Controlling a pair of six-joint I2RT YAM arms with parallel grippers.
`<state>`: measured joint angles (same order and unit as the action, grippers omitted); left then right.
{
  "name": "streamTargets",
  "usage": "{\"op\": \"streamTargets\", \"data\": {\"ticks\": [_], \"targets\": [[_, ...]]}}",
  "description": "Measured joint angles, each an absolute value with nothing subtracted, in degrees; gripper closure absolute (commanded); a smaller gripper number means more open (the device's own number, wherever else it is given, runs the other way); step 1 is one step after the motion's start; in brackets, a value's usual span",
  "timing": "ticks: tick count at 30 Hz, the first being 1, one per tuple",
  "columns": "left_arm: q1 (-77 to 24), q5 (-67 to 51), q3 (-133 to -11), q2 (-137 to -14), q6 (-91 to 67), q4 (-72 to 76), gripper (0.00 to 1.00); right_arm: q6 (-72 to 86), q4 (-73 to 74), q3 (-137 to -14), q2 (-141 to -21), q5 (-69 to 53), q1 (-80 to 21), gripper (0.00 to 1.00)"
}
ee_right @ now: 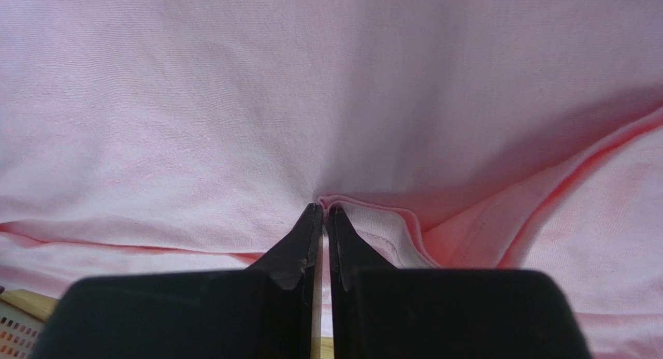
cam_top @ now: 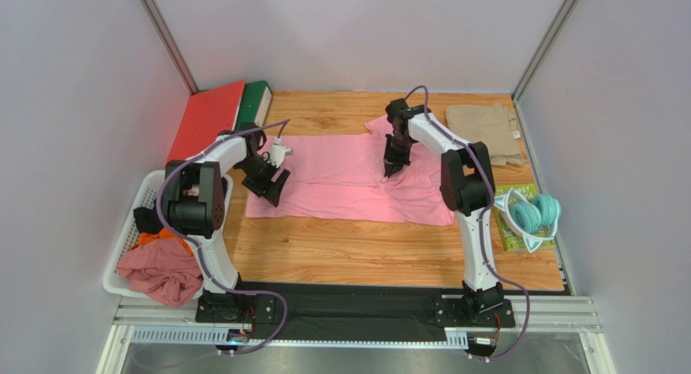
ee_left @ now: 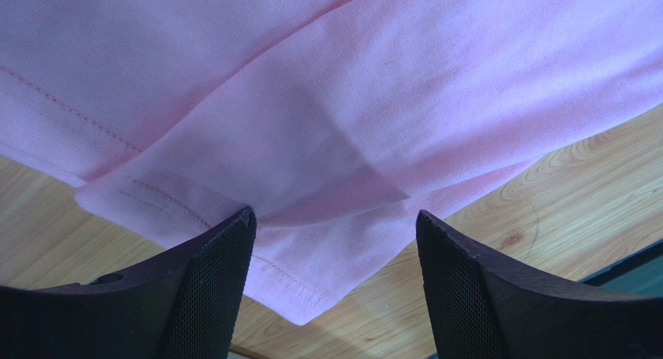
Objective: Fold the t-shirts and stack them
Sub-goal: Fold the flattened tshirt in 1/3 of the way
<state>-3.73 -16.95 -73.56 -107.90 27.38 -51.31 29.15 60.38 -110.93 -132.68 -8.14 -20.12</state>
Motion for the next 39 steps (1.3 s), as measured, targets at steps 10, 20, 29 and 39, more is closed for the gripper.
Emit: {"op": "streamTargets", "data": {"ticks": [10, 20, 29, 39], "targets": [[-3.7, -17.0, -73.6, -107.9, 27.4, -51.1, 0.18, 29.1, 61.6, -111.9, -131.9, -7.0, -20.4, 0.95], [-3.7, -17.0, -73.6, -107.9, 27.4, -51.1, 0.18, 29.1, 60.7, -112.6, -129.9, -7.9, -21.3, 0.95], [-3.7, -17.0, -73.6, -107.9, 27.4, -51.2, 0.18, 28.5, 59.2, -115.2, -131.3, -9.8, -21.3, 0.26], [-3.7, -17.0, -73.6, -107.9, 27.4, -51.4, 0.18, 27.3, 60.8, -119.6, -135.4, -9.9, -18.2, 0.00]]}}
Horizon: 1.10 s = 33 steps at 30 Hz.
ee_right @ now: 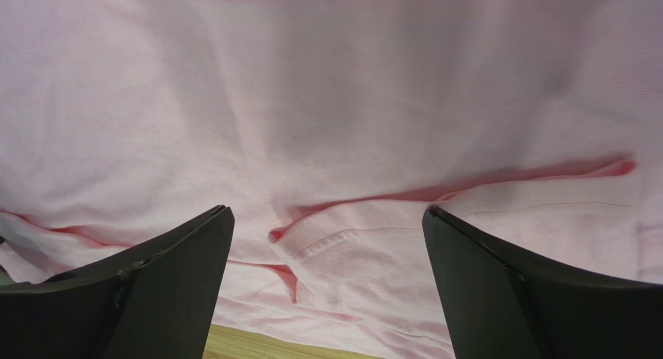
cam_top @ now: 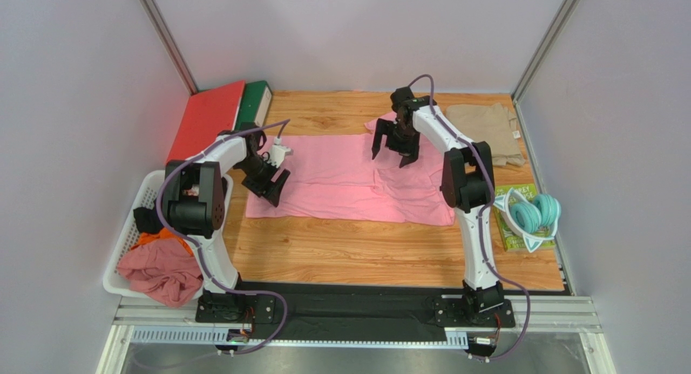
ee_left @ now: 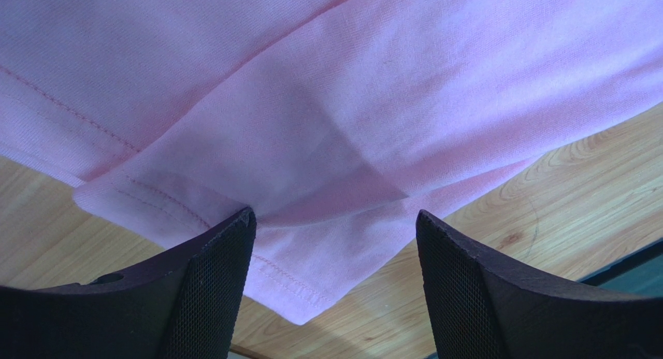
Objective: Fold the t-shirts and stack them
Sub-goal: Fold the flattened tshirt in 1/3 of the way
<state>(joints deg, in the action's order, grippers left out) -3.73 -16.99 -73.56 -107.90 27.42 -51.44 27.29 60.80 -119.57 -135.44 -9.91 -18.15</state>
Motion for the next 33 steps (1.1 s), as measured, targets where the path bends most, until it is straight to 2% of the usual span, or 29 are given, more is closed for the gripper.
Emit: {"op": "streamTargets", "data": {"ticks": [4, 11, 16, 22, 28, 33], "targets": [[-3.7, -17.0, -73.6, -107.9, 27.4, -51.5, 0.18, 28.3, 58.5, -113.5, -130.7, -11.3, -14.9, 0.00], [-3.7, -17.0, -73.6, -107.5, 27.4, -51.7, 0.18, 34.9, 44.8, -87.4, -111.3, -24.1, -9.1, 0.00], [-3.7, -17.0, -73.6, -107.3, 27.5, -52.0, 0.18, 39.8, 32.5, -77.2, -110.3, -36.3, -10.4, 0.00], [-3.7, -17.0, -73.6, -107.3, 27.4, -52.1, 0.18, 42.9, 24.9, -76.1, -114.9, -47.0, -13.4, 0.00], [-3.7, -16.8, -73.6, -107.3, 27.4, -52.1, 0.18, 43.7, 22.2, -76.1, -116.1, -50.1, -13.3, 0.00], [-3.7, -16.7, -73.6, -107.3, 27.5, -52.2, 0.18, 42.9, 23.2, -78.1, -122.1, -51.3, -13.2, 0.00]]}}
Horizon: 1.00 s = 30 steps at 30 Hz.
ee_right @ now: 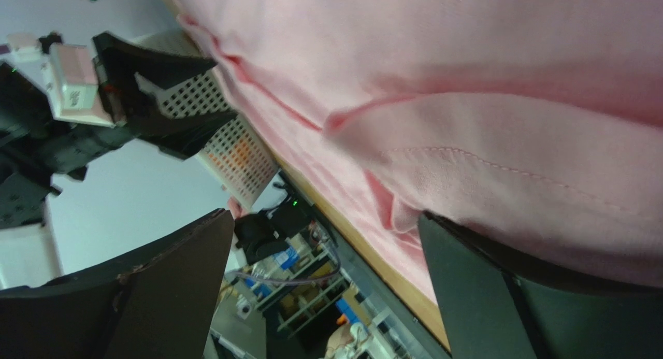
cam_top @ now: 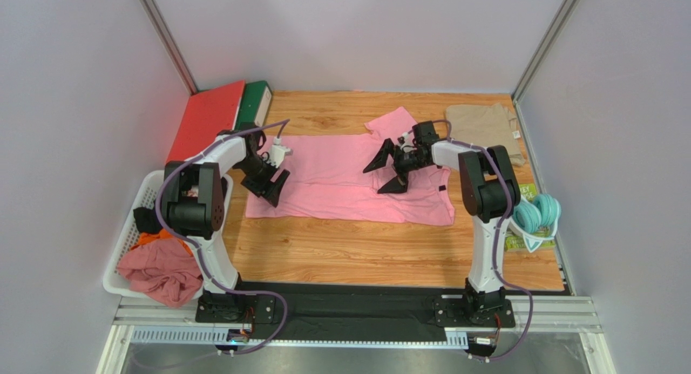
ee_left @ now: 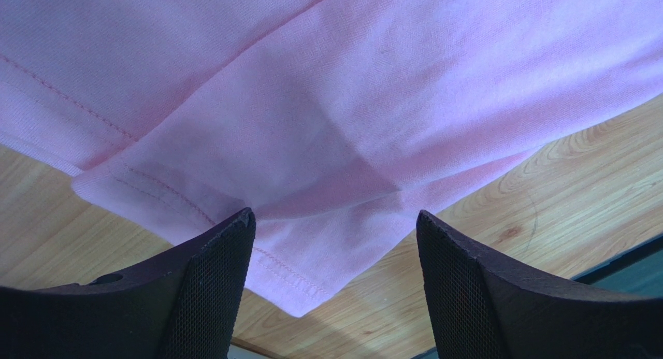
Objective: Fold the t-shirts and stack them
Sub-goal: Fold the flattened tshirt in 1/3 of the way
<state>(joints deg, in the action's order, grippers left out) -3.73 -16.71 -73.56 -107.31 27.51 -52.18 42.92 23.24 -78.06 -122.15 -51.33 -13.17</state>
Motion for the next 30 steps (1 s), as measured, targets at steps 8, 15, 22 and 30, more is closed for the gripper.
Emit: {"op": "streamTargets", "data": {"ticks": [8, 15, 22, 30], "targets": [[-3.7, -16.4, -73.6, -107.0, 27.6, -52.8, 0.18, 40.4, 26.8, -82.6, -124.5, -52.4, -12.9, 0.00], [-3.7, -16.4, -73.6, -106.4, 27.6, -53.0, 0.18, 37.6, 33.3, -86.7, -123.0, -48.3, -12.7, 0.00], [-3.7, -16.4, -73.6, -105.6, 28.0, -53.1, 0.18, 36.6, 34.0, -87.8, -122.0, -45.4, -11.9, 0.00], [-3.7, -16.9, -73.6, -103.9, 28.7, -53.9, 0.17, 34.3, 37.7, -85.9, -122.9, -42.9, -8.9, 0.00]]}}
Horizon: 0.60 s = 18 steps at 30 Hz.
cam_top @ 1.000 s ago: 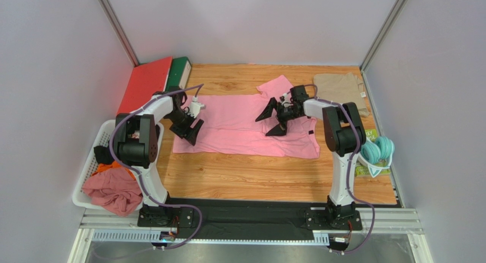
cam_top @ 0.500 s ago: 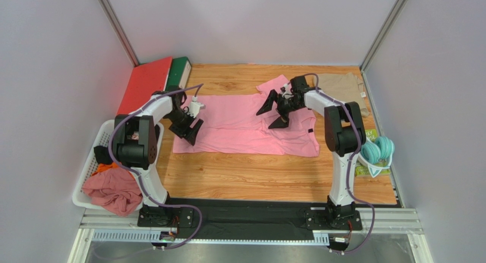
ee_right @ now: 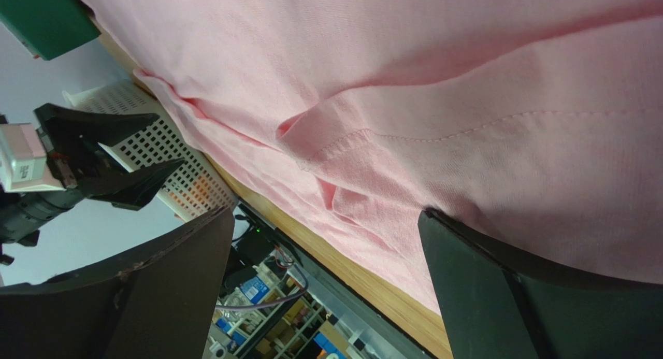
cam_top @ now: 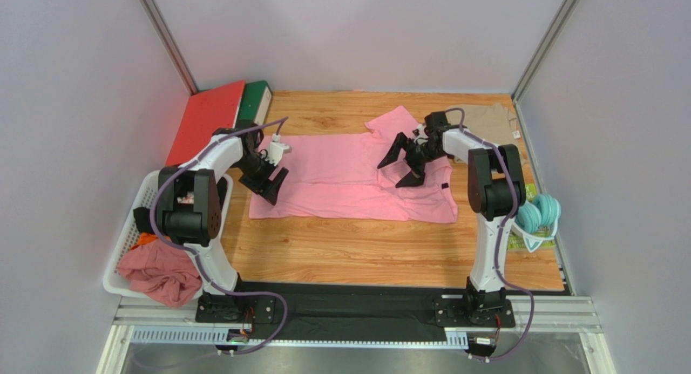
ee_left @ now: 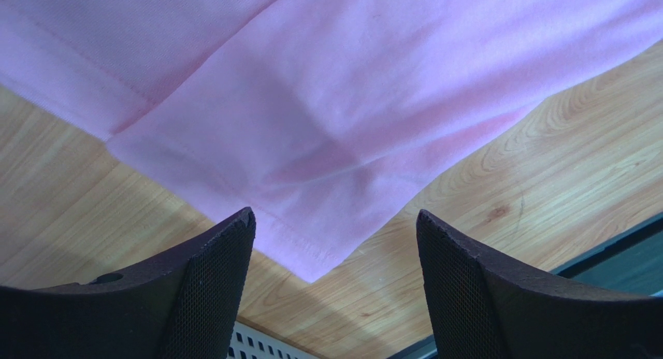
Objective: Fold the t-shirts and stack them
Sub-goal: Fold the flattened tshirt in 1/3 of the way, then grap the side of the flattened tshirt furthest away from the robot with both arms
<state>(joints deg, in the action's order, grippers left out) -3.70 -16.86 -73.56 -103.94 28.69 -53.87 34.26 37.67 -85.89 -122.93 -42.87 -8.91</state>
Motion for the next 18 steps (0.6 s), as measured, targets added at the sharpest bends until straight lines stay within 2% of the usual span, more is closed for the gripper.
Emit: {"op": "streamTargets", "data": {"ticks": [8, 15, 18], "targets": [[-3.7, -18.6, -73.0, -97.4, 29.7, -56.2, 0.16, 29.7, 48.2, -88.5, -117.9, -30.1, -8.7, 0.00], [-3.7, -19.0, -67.0, -89.9, 30.2, -57.1, 0.14, 28.4, 51.2, -80.0, -91.5, -18.9, -9.3, 0.00], [-3.7, -19.3, -64.7, -88.8, 29.9, -57.5, 0.14, 28.2, 51.6, -73.3, -85.6, -16.0, -9.7, 0.00]]}}
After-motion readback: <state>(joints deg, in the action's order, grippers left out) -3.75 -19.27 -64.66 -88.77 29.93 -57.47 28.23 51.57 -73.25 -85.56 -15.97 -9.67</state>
